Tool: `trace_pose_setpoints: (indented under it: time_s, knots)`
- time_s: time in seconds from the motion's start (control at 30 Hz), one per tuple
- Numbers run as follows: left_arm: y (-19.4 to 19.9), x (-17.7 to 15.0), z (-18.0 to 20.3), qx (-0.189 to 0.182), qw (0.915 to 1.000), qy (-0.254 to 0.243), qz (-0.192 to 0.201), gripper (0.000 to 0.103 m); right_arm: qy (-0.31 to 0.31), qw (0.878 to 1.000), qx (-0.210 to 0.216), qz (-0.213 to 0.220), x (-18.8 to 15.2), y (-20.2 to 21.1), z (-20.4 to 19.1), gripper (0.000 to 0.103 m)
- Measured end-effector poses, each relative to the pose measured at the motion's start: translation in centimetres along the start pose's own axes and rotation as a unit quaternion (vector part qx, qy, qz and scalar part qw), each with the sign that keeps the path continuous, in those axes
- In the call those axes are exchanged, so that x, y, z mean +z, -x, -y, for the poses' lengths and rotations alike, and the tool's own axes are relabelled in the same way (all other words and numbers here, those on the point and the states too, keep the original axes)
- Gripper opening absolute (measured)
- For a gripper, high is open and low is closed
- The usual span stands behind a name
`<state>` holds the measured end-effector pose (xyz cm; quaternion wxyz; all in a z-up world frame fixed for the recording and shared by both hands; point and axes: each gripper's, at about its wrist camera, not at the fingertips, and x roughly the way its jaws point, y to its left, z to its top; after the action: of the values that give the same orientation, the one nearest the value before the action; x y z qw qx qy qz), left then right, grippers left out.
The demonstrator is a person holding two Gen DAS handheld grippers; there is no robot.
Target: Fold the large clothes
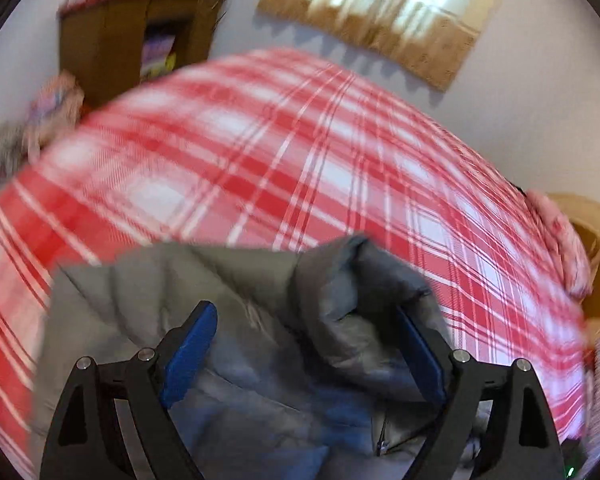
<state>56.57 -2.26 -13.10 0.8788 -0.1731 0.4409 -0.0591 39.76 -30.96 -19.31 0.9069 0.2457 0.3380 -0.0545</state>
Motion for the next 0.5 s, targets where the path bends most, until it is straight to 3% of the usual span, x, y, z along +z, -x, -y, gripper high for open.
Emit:
trace_pose_setpoints:
  time_s: [0.03, 0.07, 0.1, 0.13, 0.2, 0.3, 0.37, 0.43, 0.5]
  knots:
    - [-0.4, -0.5, -0.4, 0.002, 1.0, 0.006, -0.002, 0.084, -0.001, 1.0, 0.002, 0.0, 0.0, 0.0, 0.1, 0.018]
    - [-0.6, -1.2, -0.5, 0.001, 1.0, 0.003, -0.002, 0.059, -0.003, 1.0, 0.003, 0.0, 0.0, 0.0, 0.1, 0.018]
    - [-0.9, -2.1, -0.4, -0.005, 0.9998, -0.01, -0.015, 0.041, -0.005, 1.0, 0.006, 0.0, 0.0, 0.0, 0.2, 0.018]
    - [-1.0, -2.6, -0.4, -0.008, 0.9994, -0.017, -0.027, 0.014, -0.007, 1.0, 0.008, -0.001, 0.0, -0.1, 0.3, 0.018]
    - [-0.4, -4.1, -0.7, -0.007, 0.9991, -0.02, -0.035, 0.012, -0.013, 1.0, 0.014, -0.001, 0.1, -0.1, 0.5, 0.019]
    - [2.0, -6.1, -0.9, -0.004, 0.9994, -0.034, -0.005, 0.011, -0.029, 0.999, 0.036, 0.007, 0.0, 0.3, 1.0, 0.021]
    - [2.5, -7.4, -1.1, 0.019, 0.999, -0.041, 0.004, 0.011, -0.048, 0.997, 0.061, 0.024, 0.0, 0.9, 1.7, 0.029]
    - [1.1, -9.0, -2.3, 0.019, 0.9995, -0.024, -0.002, 0.011, -0.065, 0.994, 0.078, 0.046, 0.0, 1.8, 2.3, 0.048]
    - [1.0, -10.0, -2.6, 0.013, 0.9991, -0.029, 0.028, 0.011, -0.079, 0.992, 0.086, 0.057, 0.1, 2.3, 2.7, 0.059]
